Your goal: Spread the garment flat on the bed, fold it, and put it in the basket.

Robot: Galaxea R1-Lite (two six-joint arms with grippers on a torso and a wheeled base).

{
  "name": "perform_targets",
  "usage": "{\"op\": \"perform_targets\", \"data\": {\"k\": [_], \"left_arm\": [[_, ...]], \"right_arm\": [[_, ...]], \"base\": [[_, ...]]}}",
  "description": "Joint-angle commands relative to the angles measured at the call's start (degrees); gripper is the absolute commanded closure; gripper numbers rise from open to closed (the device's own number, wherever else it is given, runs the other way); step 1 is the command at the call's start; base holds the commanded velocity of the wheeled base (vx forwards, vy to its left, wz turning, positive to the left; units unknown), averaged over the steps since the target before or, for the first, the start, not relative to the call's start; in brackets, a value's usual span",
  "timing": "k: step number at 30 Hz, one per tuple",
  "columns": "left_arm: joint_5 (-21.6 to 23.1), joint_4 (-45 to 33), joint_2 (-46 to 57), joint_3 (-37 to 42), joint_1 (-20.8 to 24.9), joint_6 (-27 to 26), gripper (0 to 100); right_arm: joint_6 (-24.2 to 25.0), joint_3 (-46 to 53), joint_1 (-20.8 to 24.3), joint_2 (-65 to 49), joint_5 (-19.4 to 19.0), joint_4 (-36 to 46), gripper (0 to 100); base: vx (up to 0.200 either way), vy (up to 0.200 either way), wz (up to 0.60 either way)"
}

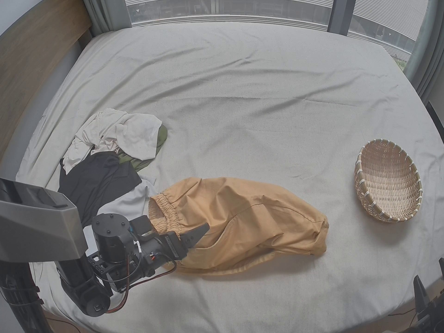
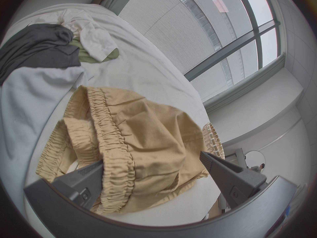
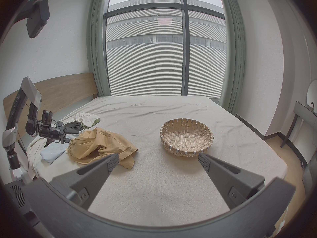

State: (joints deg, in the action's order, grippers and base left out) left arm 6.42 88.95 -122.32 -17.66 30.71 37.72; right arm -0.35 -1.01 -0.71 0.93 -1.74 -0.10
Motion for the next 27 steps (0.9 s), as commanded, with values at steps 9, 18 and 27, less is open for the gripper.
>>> {"op": "perform_targets", "data": {"k": [9,18,27], "left_arm": [[-0.2,0.3,-3.3,-0.4,2.0,-2.8,0],[-0.4,0.3,-1.4,-0.4,1.3,-2.9,100],[-0.2,0.2,9.3,-5.1,-2.8,-2.7,100]], "right_arm": [[-0.1,1.0,0.0,-0.1,0.0,0.0,0],[0.0,1.0,0.0,-0.1,0.0,0.0,0],[0.0,1.0,0.0,-0.1,0.0,-0.1,0]], "base": [[0.0,0.0,0.0],[0.0,0.0,0.0],[0.0,0.0,0.0]]}}
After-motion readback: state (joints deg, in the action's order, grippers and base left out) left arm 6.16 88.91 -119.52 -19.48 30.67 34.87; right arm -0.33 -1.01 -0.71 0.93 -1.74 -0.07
